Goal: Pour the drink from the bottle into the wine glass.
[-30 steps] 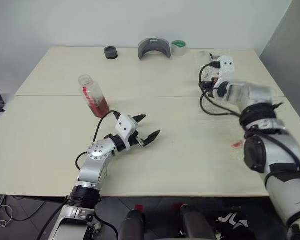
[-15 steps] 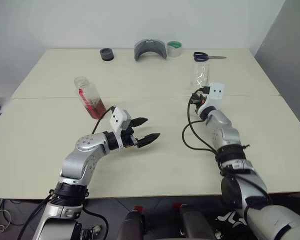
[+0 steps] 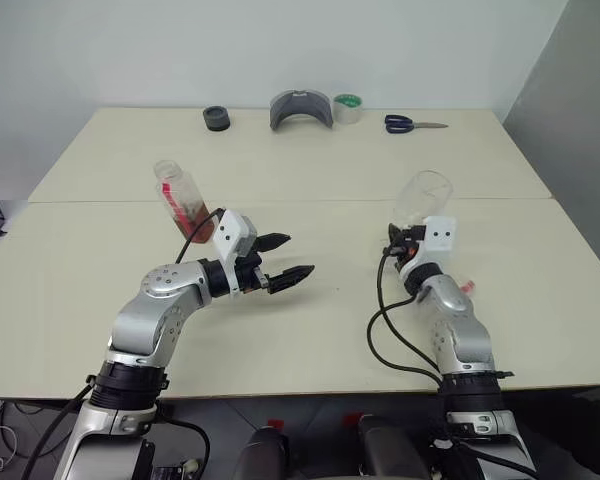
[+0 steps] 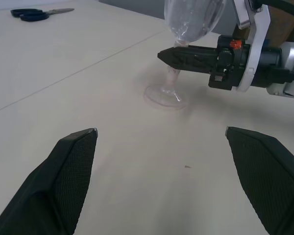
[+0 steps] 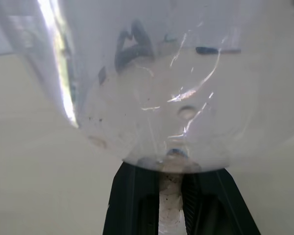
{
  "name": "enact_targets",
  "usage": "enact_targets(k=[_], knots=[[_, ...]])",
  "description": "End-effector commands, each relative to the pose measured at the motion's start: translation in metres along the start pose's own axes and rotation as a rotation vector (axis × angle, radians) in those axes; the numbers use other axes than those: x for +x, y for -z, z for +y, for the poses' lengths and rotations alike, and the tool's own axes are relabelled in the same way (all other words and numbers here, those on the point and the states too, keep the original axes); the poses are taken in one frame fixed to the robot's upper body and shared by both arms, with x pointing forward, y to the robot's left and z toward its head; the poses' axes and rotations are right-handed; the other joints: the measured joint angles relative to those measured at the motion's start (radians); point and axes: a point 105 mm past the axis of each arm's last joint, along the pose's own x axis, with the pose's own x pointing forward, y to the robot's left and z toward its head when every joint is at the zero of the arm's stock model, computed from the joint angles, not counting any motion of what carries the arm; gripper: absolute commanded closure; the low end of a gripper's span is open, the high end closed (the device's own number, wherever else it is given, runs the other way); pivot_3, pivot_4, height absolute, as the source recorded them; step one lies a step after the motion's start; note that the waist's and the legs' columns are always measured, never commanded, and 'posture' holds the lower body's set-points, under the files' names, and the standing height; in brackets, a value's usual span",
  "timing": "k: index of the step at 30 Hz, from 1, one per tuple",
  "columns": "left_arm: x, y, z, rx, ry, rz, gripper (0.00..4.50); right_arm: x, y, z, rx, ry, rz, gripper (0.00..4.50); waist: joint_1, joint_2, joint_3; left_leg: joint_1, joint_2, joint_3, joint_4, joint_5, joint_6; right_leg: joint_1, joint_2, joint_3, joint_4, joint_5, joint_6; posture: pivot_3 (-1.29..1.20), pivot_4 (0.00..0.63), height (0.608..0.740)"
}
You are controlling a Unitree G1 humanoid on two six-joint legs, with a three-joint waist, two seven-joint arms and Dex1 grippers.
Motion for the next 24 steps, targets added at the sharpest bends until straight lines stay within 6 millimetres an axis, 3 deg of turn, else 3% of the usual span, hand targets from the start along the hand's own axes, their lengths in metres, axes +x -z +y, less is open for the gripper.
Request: enact_targets(k=[1,6,13,17,24], knots=[[-0.003,-0.015,0.001,0.066,-0.01,-0.022,0.0,0.006,0.012,0.015,-0.029,-0.066,0.037,4.23,-0.002,0.0,0.0,0.0,0.0,0.0,0.0,0.0,0.0,0.0,0.0,0.0,0.0,0.0,0.0,0.0,0.15,0.74],[-0.019,-0.011,0.014,0.089,-0.101,-0.008,0.0,0.019,-0.016,0.052,-0.12,-0.252,-0.106,4.23,-0.019,0.0,0.001,0.0,0.002,0.002,-0.002,0.0,0.0,-0.002,0.001,0.002,0.0,0.0,0.0,0.0,0.15,0.74],[-0.049,-0.004,0.029,0.117,-0.25,-0.001,0.0,0.041,-0.013,0.104,-0.257,-0.443,-0.138,4.23,-0.029,0.001,0.002,-0.001,0.002,0.003,-0.006,0.0,0.0,-0.007,0.001,0.003,0.0,0.0,0.0,0.0,0.15,0.74],[-0.059,-0.001,0.028,0.118,-0.286,0.005,0.0,0.053,-0.002,0.116,-0.291,-0.484,-0.099,4.23,-0.022,0.001,0.003,-0.002,0.001,0.003,-0.007,0.0,0.0,-0.008,0.0,0.003,0.0,0.0,-0.001,0.0,0.15,0.74],[-0.062,-0.011,0.025,0.133,-0.319,-0.022,0.0,0.06,0.012,0.116,-0.271,-0.501,-0.034,4.23,-0.017,0.001,0.003,-0.003,-0.001,0.002,-0.007,0.0,0.0,-0.007,-0.003,0.003,-0.001,0.0,0.0,0.0,0.15,0.74]])
